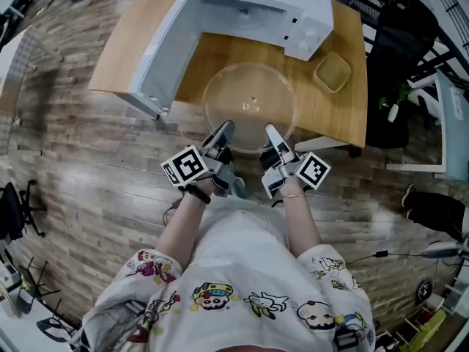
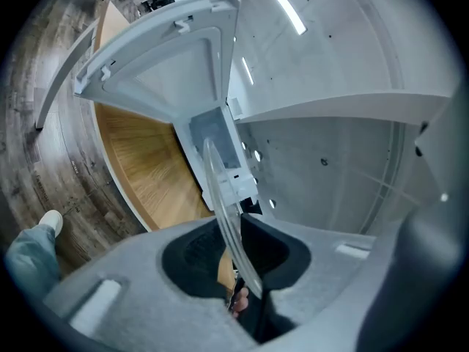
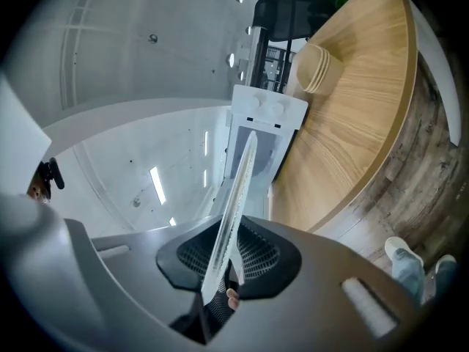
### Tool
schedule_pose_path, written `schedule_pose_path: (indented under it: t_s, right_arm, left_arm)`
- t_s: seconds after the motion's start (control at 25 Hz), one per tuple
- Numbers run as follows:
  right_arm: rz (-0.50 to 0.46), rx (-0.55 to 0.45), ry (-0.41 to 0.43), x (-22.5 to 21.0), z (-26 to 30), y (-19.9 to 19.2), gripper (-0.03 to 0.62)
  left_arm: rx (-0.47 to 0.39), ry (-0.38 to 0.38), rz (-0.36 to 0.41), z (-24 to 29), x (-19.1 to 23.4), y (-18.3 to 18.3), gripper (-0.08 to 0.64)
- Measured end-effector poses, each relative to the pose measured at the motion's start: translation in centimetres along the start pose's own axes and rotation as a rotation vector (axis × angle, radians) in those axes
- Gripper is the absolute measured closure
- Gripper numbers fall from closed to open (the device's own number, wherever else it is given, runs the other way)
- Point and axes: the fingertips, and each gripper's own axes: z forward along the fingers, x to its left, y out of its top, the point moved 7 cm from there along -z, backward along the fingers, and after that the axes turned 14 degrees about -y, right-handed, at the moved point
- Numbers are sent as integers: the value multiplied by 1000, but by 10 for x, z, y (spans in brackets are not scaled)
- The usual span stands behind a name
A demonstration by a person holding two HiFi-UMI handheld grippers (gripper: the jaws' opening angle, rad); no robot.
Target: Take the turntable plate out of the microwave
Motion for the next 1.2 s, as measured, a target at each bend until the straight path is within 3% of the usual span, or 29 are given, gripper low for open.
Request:
schedule_pose_path:
  t_s: [0.28, 0.44, 0.6, 0.84, 1.2]
  right_arm:
    - [-56, 25, 32, 26, -42, -12, 526]
    - [-74, 39, 43, 35, -60, -21, 526]
    - [-96, 49, 39, 44, -70, -29, 525]
    - [-112, 36, 54, 62, -68, -34, 523]
    - [-138, 15, 48, 78, -62, -38, 522]
  left_arm:
    - [47, -42, 6, -25, -42, -21, 499]
    - [61, -3, -20, -44, -55, -33, 499]
    - [96, -20, -42, -54, -64, -37, 499]
    - [157, -105, 14, -54, -78, -17, 499]
    - [202, -124, 16, -56, -85, 1, 499]
